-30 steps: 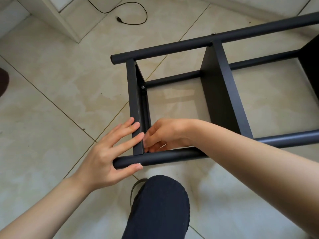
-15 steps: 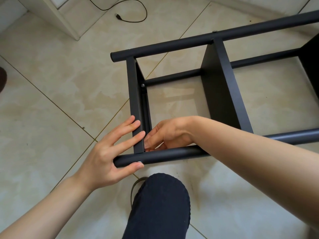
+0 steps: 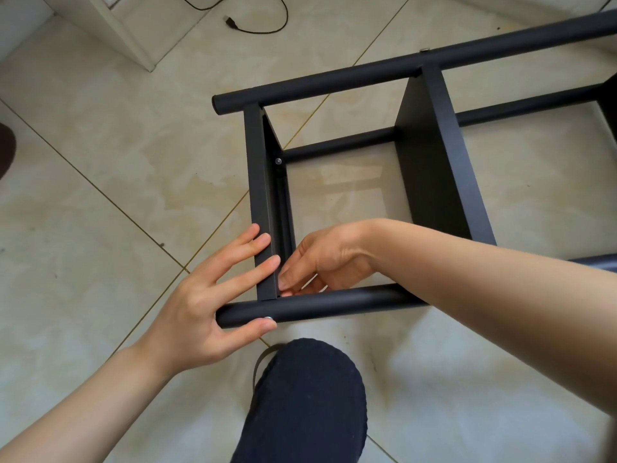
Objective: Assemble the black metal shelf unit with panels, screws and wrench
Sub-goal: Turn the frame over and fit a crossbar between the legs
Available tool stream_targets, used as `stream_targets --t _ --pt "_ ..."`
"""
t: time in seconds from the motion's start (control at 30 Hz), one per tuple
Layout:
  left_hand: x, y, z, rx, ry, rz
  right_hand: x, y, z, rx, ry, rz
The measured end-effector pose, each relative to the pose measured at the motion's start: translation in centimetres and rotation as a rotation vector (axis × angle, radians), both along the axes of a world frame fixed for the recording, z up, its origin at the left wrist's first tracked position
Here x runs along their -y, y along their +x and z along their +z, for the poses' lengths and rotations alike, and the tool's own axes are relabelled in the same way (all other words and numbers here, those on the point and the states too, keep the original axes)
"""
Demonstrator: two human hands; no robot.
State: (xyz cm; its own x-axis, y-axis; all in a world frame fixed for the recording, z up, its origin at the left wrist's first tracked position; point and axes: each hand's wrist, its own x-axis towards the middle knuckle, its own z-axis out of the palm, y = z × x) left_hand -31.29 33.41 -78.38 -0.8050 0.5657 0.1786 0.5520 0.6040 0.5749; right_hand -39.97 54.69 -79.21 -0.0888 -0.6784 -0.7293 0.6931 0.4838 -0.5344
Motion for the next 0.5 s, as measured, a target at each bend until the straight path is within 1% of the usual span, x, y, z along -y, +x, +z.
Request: stream_targets --t 0.37,0.5 --pt "-0.15 -0.04 0.03 0.006 0.001 0.000 0.08 0.10 -0.31 -0.038 -0.017 0.018" --pt "-0.13 -0.08 0.06 0.011 0.001 -0.001 0.22 0.16 -0.35 -0.077 -0.005 0.057"
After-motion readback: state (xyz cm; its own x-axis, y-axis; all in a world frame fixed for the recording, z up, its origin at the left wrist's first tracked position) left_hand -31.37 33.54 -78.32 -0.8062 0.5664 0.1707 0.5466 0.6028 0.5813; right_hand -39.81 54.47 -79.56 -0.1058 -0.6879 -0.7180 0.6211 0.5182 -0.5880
